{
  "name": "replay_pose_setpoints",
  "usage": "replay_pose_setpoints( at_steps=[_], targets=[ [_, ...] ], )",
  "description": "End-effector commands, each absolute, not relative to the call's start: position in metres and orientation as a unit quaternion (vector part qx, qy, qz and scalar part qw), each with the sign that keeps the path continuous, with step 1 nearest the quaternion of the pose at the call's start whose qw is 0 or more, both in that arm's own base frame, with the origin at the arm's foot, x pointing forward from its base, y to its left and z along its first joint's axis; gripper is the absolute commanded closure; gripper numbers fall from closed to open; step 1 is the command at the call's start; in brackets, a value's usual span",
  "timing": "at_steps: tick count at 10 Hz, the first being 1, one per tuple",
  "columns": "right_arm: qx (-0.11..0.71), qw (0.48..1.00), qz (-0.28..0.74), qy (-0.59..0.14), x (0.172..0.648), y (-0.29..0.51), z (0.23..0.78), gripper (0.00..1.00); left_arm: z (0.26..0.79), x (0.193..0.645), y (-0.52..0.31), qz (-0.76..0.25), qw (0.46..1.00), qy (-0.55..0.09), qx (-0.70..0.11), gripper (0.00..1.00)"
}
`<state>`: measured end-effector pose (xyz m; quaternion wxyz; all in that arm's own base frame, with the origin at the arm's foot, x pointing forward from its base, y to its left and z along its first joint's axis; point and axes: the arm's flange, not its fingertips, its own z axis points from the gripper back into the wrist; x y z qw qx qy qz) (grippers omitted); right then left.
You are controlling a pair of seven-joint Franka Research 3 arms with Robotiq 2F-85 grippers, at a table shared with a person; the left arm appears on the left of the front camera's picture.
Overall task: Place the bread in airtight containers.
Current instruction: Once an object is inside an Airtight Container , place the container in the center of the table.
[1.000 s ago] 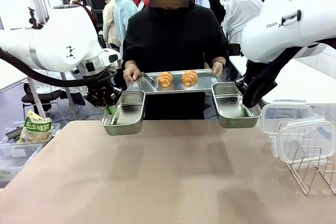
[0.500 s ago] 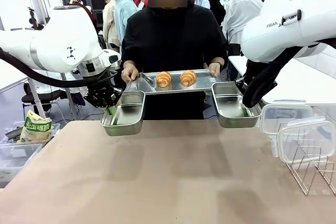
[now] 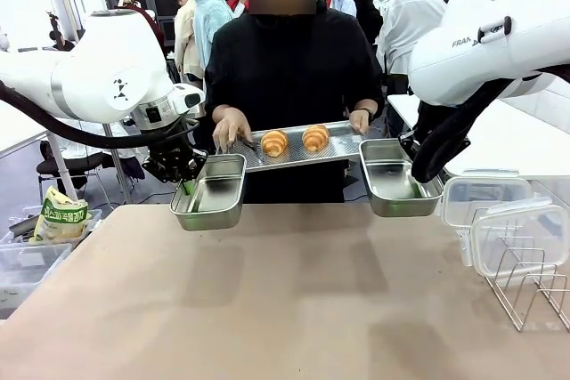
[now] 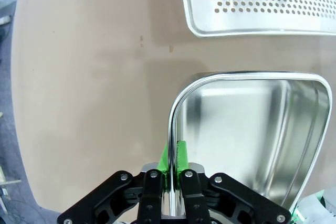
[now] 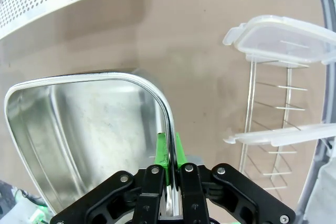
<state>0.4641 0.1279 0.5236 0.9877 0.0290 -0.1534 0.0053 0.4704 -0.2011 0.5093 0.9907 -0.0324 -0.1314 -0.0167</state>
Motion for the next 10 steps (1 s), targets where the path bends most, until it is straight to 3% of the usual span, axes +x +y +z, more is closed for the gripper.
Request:
replay_pose_setpoints(
  at_steps=[1, 10],
  targets=[
    [0.032, 0.986, 0.004, -0.162, 0.4641, 0.1273, 0.5275, 1.0, 0.5127, 0.4707, -0.1999, -0.016, 0.99, -0.134, -0.034, 1.0],
    [0.032, 0.986, 0.004, -0.162, 0.4641, 0.1273, 0.5275, 1.0, 0.5127, 0.4707, -0.1999, -0.016, 0.99, -0.134, -0.034, 1.0]
  ],
)
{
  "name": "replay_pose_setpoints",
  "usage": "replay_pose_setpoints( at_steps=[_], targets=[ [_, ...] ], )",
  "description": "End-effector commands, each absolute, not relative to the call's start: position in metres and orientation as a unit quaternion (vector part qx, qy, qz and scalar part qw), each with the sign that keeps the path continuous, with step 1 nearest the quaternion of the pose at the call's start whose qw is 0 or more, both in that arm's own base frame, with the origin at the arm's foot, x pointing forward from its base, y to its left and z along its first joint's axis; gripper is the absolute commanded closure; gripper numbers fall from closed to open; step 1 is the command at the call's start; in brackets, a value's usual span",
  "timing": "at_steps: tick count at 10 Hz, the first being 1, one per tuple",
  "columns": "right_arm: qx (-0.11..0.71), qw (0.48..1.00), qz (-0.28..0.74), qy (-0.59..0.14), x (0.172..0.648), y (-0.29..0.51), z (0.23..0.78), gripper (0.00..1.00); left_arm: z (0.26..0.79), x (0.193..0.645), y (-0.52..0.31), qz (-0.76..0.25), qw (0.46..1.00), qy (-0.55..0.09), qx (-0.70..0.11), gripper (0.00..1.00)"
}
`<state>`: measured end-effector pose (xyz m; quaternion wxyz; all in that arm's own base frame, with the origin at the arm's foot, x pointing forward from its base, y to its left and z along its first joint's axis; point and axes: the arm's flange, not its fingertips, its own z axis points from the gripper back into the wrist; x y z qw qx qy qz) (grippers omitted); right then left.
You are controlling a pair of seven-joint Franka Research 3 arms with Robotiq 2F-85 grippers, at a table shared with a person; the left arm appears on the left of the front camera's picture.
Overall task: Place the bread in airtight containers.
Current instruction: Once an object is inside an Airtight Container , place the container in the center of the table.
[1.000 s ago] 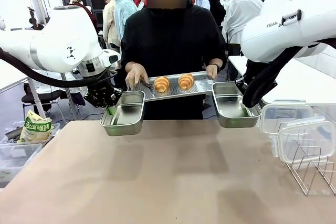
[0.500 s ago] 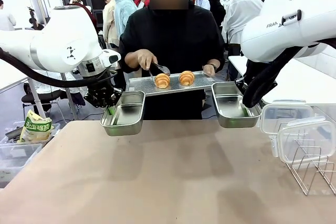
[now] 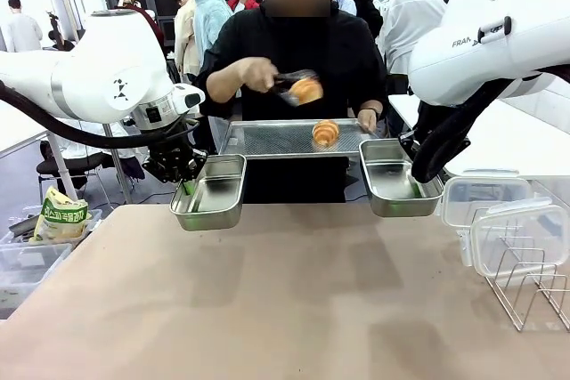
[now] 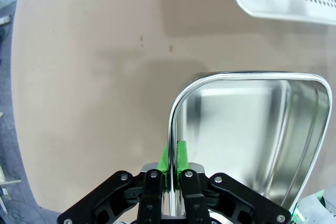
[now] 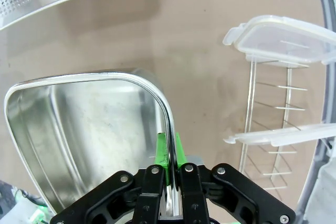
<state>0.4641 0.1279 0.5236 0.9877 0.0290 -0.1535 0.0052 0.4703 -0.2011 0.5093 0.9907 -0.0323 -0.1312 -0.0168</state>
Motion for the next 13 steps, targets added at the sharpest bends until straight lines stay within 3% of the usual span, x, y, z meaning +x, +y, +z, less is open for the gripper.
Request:
replay_pose_setpoints(
  at_steps=[1, 13],
  targets=[
    [0.032, 0.986, 0.004, -0.162, 0.4641, 0.1273, 0.5275, 1.0, 0.5127, 0.4707, -0.1999, -0.016, 0.99, -0.134, -0.034, 1.0],
    [0.032, 0.986, 0.004, -0.162, 0.4641, 0.1273, 0.5275, 1.0, 0.5127, 0.4707, -0.1999, -0.016, 0.99, -0.134, -0.034, 1.0]
  ],
)
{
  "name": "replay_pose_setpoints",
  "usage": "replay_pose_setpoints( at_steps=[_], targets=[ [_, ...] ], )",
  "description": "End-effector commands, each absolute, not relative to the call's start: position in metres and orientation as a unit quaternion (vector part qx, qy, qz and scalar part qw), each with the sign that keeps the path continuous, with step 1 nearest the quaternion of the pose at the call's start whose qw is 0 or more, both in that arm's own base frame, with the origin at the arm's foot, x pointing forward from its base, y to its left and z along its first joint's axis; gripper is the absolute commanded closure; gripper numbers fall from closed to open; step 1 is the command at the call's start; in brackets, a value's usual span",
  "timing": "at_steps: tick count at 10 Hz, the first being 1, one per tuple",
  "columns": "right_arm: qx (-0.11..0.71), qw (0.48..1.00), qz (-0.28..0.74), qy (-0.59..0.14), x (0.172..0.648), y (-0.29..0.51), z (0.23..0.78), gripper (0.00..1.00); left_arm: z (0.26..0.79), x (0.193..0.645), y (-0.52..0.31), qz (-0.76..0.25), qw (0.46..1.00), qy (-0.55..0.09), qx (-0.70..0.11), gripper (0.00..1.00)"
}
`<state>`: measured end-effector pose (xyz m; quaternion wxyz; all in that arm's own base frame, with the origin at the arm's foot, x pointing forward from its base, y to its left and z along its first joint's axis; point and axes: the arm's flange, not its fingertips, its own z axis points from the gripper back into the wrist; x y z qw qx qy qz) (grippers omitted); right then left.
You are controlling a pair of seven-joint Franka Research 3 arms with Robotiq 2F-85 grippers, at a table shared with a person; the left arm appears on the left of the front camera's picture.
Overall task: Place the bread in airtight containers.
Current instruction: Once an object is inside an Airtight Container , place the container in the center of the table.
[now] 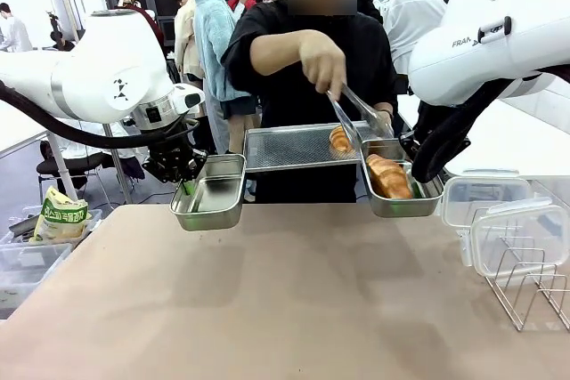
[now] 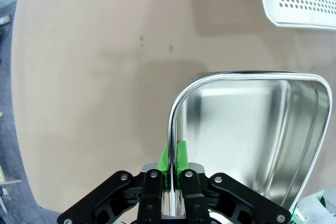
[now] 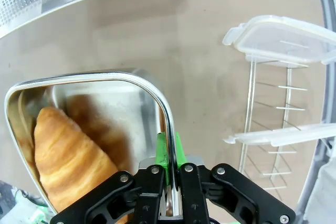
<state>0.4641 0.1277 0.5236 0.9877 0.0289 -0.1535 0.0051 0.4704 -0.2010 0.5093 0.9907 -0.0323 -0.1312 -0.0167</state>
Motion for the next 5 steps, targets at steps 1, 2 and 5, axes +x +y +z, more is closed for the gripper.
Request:
replay_pose_setpoints(
  at_steps=[1, 2, 5],
  targets=[
    [0.032, 0.986, 0.004, -0.162, 0.4641, 0.1273, 0.5275, 1.0, 0.5127, 0.4707, -0.1999, -0.016, 0.99, -0.134, -0.034, 1.0],
    [0.032, 0.986, 0.004, -0.162, 0.4641, 0.1273, 0.5275, 1.0, 0.5127, 0.4707, -0.1999, -0.016, 0.99, -0.134, -0.034, 1.0],
    [0.032, 0.986, 0.004, -0.162, 0.4641, 0.1273, 0.5275, 1.0, 0.5127, 0.4707, -0.1999, -0.016, 0.99, -0.134, -0.034, 1.0]
  ],
)
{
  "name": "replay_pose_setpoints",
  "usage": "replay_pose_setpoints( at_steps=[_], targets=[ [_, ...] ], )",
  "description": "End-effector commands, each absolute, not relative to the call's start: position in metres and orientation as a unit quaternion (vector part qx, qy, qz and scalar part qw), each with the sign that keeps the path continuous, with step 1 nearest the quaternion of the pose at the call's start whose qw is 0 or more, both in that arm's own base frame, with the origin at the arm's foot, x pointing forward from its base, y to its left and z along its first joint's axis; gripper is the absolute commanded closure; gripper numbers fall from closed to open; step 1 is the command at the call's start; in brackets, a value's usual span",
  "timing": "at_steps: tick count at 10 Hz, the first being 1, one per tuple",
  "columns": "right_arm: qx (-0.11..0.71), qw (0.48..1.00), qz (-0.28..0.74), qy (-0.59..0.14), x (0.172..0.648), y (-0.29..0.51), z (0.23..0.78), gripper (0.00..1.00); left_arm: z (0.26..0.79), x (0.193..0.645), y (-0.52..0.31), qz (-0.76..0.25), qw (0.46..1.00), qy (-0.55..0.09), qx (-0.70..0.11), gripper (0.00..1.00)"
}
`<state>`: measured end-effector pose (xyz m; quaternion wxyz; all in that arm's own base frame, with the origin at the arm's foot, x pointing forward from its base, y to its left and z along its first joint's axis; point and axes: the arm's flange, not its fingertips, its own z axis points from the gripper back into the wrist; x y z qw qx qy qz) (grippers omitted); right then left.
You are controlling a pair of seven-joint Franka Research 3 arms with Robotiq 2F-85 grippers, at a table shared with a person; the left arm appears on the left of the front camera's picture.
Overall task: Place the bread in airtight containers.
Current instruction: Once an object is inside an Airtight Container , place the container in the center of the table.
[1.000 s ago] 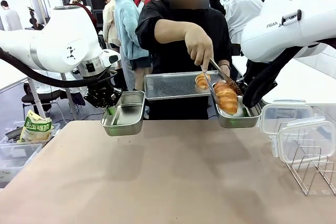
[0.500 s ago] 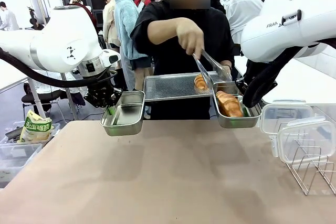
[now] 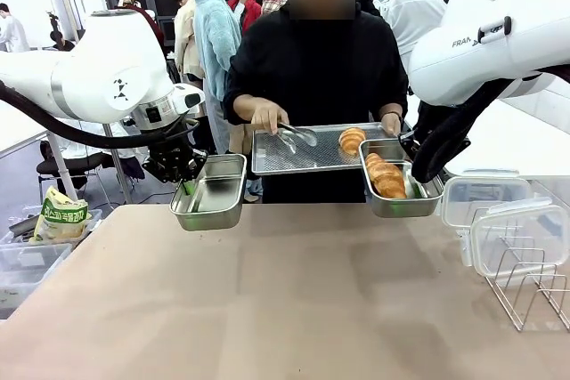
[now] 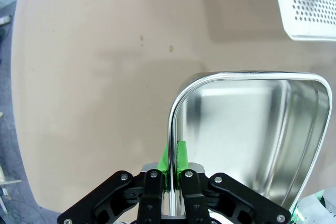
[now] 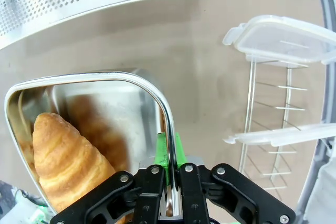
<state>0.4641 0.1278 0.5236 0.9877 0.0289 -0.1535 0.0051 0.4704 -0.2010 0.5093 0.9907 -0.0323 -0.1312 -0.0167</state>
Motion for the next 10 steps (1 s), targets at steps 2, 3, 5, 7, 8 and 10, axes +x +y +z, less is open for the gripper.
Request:
replay_pose_setpoints(
  at_steps=[2, 3, 5, 7, 8, 10],
  targets=[
    [0.032, 0.986, 0.004, -0.162, 0.4641, 0.1273, 0.5275, 1.0, 0.5127, 0.4707, -0.1999, -0.016, 0.99, -0.134, -0.034, 1.0],
    [0.032, 0.986, 0.004, -0.162, 0.4641, 0.1273, 0.5275, 1.0, 0.5127, 0.4707, -0.1999, -0.016, 0.99, -0.134, -0.034, 1.0],
    [0.032, 0.986, 0.004, -0.162, 0.4641, 0.1273, 0.5275, 1.0, 0.5127, 0.4707, -0.1999, -0.016, 0.99, -0.134, -0.034, 1.0],
    [0.032, 0.986, 0.004, -0.162, 0.4641, 0.1273, 0.5275, 1.0, 0.5127, 0.4707, -0.1999, -0.016, 0.99, -0.134, -0.034, 1.0],
    [0.032, 0.986, 0.004, -0.162, 0.4641, 0.1273, 0.5275, 1.0, 0.5127, 0.4707, -0.1999, -0.016, 0.99, -0.134, -0.034, 1.0],
    [0.032, 0.986, 0.004, -0.162, 0.4641, 0.1273, 0.5275, 1.0, 0.5127, 0.4707, -0.1999, -0.016, 0.99, -0.134, -0.034, 1.0]
  ],
)
